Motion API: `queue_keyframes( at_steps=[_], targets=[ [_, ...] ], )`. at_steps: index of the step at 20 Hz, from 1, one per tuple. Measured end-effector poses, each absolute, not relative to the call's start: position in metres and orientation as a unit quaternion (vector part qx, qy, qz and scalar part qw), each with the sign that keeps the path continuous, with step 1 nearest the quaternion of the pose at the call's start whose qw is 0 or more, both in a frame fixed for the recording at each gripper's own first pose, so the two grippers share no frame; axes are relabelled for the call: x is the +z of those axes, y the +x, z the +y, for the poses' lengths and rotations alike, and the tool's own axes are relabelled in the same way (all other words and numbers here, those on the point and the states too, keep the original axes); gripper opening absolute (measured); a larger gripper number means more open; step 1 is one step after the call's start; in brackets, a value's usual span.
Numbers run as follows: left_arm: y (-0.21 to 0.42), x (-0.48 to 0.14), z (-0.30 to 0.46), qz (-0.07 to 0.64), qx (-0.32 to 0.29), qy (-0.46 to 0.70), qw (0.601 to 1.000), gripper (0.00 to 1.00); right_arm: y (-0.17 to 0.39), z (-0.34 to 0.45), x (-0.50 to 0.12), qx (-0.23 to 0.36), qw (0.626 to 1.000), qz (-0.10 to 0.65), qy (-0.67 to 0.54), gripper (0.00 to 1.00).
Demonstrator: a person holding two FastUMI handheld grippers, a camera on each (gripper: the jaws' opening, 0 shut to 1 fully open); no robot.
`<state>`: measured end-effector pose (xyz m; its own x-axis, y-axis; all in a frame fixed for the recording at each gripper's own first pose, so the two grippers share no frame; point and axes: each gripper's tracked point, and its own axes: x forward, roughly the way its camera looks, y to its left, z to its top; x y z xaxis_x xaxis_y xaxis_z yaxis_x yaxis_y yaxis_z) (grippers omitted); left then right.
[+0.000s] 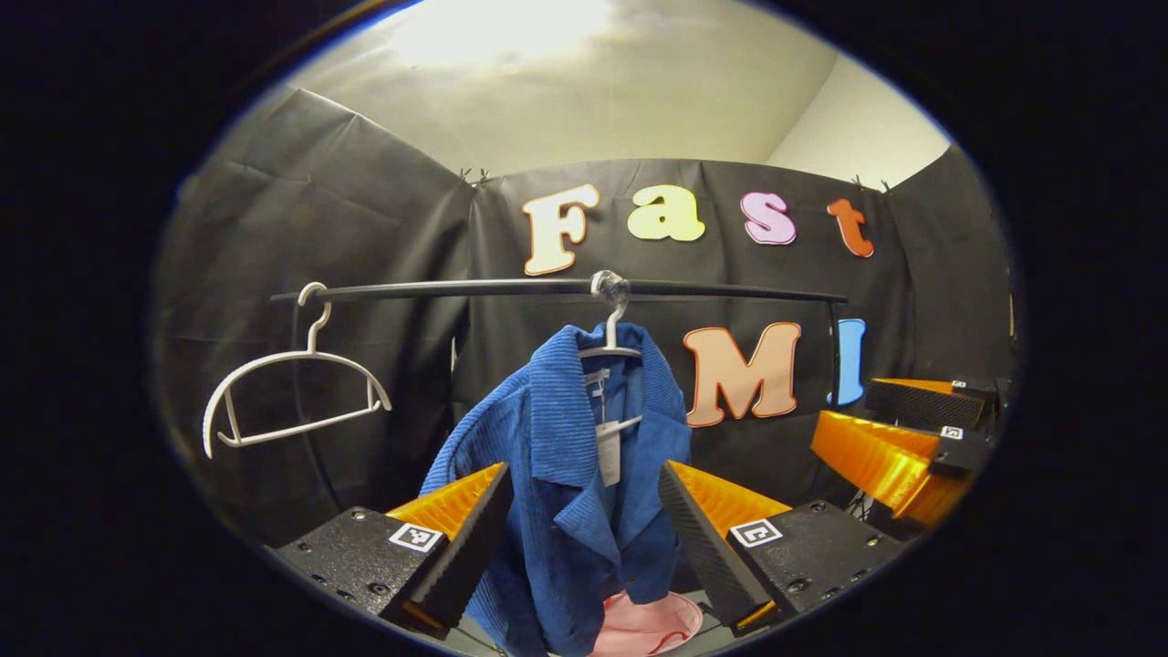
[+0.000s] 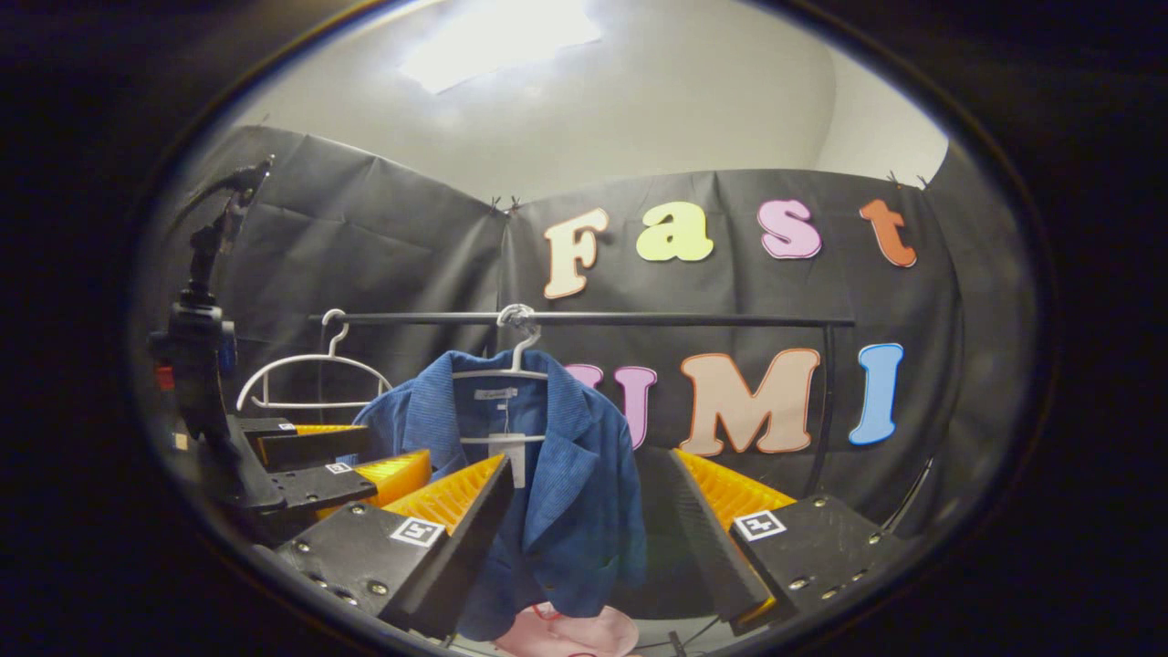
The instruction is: Grasp the clothes on the hanger with both hands and then place them into the laundry hamper below.
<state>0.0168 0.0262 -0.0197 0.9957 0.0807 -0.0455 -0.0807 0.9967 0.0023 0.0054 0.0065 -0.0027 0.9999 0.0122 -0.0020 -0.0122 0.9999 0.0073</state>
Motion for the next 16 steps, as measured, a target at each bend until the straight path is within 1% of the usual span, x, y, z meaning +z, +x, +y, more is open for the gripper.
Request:
queue_keyframes(
  at_steps=[1,2,5,6,13,14,15,16],
  targets=[
    [0.019,-0.021,0.029,0.025,0.045,0.000,0.999,1.00,0.005,0.006,-0.003,0.006,1.000,0.001,0.003,0.99],
    [0.021,-0.024,0.031,0.026,0.049,0.000,0.998,1.00,0.006,0.005,-0.002,0.006,1.000,0.000,0.002,0.96],
    [0.029,-0.033,0.036,0.033,0.064,0.006,0.997,0.99,0.008,0.002,-0.005,0.005,1.000,-0.001,-0.005,0.96],
    [0.031,-0.037,0.036,0.036,0.068,0.010,0.997,1.00,0.009,0.001,-0.006,0.005,1.000,-0.001,-0.007,0.99],
    [0.049,-0.072,0.034,0.081,0.086,0.027,0.993,1.00,0.014,-0.007,-0.008,0.015,0.999,-0.014,-0.025,0.99],
    [0.051,-0.076,0.034,0.086,0.089,0.031,0.992,1.00,0.016,-0.008,-0.009,0.015,0.999,-0.013,-0.030,0.96],
    [0.054,-0.080,0.034,0.089,0.091,0.034,0.991,1.00,0.017,-0.010,-0.012,0.017,0.999,-0.010,-0.034,0.99],
    [0.057,-0.083,0.033,0.092,0.093,0.037,0.991,1.00,0.019,-0.012,-0.015,0.019,0.999,-0.006,-0.036,0.96]
  ],
)
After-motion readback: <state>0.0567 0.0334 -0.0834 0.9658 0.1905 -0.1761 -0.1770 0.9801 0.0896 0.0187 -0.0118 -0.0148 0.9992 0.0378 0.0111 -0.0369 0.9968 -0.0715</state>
